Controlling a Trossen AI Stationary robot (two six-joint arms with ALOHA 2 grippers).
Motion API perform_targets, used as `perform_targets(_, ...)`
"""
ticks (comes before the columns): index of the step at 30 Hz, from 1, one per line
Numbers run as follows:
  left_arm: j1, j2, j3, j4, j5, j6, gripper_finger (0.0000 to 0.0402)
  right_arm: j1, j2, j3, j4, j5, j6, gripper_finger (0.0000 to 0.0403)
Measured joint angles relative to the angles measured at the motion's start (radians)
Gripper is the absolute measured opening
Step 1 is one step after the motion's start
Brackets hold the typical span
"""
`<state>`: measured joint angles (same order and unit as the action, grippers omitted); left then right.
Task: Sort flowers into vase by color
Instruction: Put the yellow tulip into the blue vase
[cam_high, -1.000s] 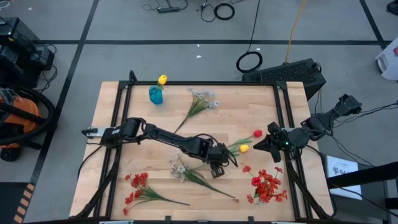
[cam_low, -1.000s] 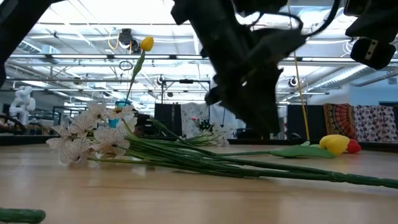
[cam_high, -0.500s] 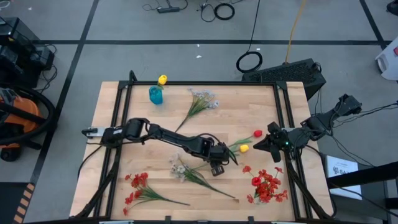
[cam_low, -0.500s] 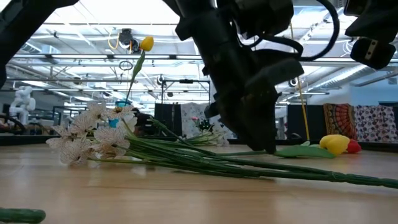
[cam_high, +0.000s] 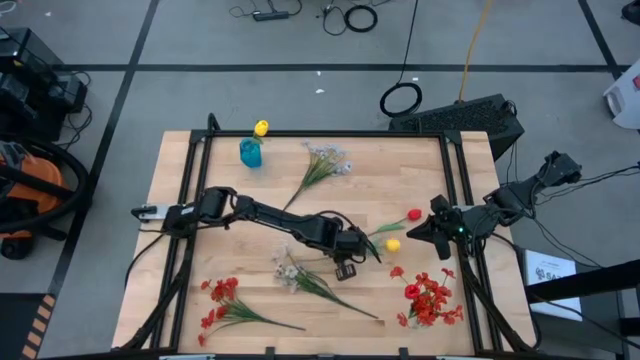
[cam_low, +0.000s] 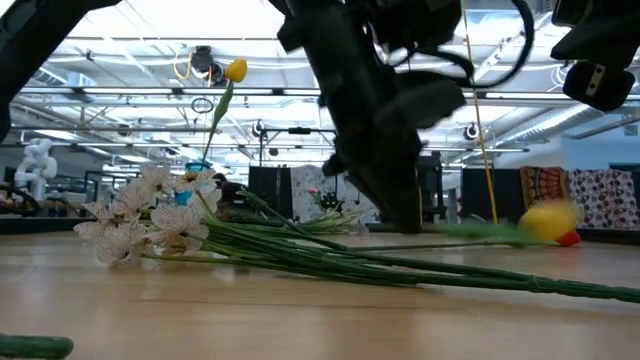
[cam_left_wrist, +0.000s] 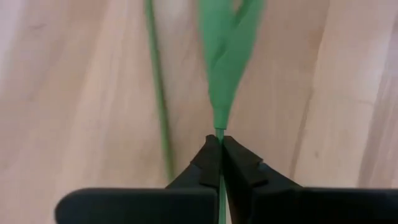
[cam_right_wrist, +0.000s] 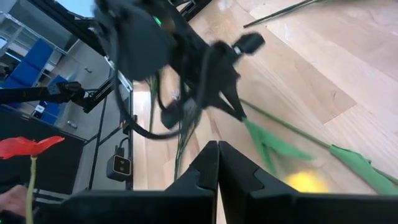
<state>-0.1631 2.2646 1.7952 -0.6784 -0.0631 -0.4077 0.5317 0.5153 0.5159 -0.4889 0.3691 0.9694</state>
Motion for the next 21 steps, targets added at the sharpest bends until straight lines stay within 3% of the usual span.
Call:
perform_targets(4, -0.001, -0.076, -0.007, -0.073, -0.041, 0.078, 0.0005, 0.0, 0.003, 0.0, -0.007, 0.0, 0.027, 0.0)
perform_targets(9, 0.025, -0.236, -0.099, -0.018, -0.106, 0.149, 0.0003, 0.0, 0.011, 0.0, -0.002, 0.006, 0.056, 0.0)
perform_targets(14, 0.099, -0.451, -0.36, 0.174, -0.115, 0.154, 0.0002, 0.0, 0.015, 0.0, -0.001, 0.03, 0.099, 0.0)
perform_targets(21, 0.167, -0.815, -0.795, 0.656, -0.068, 0.155, 0.0001, 0.0, 0.025, 0.0, 0.001, 0.07, 0.122, 0.0)
